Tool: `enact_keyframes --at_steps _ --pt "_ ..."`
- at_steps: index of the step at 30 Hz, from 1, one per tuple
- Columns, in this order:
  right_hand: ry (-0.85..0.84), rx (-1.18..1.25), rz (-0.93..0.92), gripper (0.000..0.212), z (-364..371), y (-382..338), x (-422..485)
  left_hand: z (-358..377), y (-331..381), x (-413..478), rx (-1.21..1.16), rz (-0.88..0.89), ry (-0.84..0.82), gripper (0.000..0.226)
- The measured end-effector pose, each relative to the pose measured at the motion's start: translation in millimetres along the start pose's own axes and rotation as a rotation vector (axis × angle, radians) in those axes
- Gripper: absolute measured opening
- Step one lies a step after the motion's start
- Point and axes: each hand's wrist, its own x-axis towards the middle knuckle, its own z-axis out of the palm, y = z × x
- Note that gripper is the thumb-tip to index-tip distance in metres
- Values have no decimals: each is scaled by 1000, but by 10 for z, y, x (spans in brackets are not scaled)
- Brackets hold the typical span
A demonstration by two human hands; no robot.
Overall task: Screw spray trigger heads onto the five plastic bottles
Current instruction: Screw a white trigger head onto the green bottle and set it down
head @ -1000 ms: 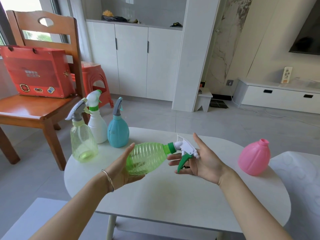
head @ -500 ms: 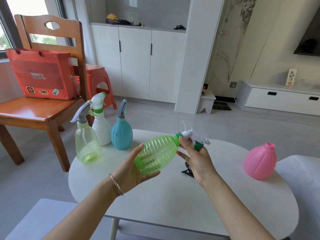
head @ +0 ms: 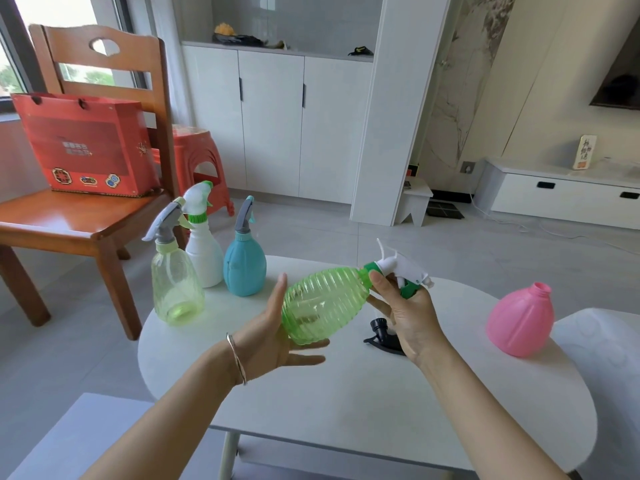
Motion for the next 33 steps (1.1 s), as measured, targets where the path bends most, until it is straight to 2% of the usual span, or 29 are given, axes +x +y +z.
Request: enact_keyframes --at_steps 2,4,6,8,11,12,14,16,18,22,25,28,30,33 --pt "7 5 8 41 -3 25 -10 -8 25 2 8 -2 24 80" --pt "26 26 21 42 1 40 -11 -32 39 3 -15 106 37 77" --pt "39 41 41 46 -1 35 -6 -58 50 -21 -3 154 -26 86" --pt "22 42 50 46 0 39 -7 -90 40 -29 22 83 -93 82" --pt "3 17 59 43 9 63 -14 -96 40 -22 27 -90 -63 82" --pt "9 16 60 45 4 63 -13 -102 39 -14 60 -71 -42 81" --pt "24 20 58 49 -11 60 -7 -124 38 7 100 81 3 72" --pt "20 18 55 49 -17 69 -5 -125 46 -5 59 196 10 78" --pt "10 10 50 50 -4 94 -10 -110 44 -14 10 196 -35 81" --pt "20 16 41 38 -20 127 0 -76 55 -18 -79 37 -54 66" --pt "14 12 30 44 -25 151 3 -50 26 12 -45 146 51 64" --pt "48 36 35 57 -11 169 7 -27 22 49 -48 227 46 68" --pt "60 35 38 55 -21 183 8 -38 33 32 -35 153 6 62" --pt "32 31 60 49 -37 201 -8 -53 57 -5 51 -29 44 71"
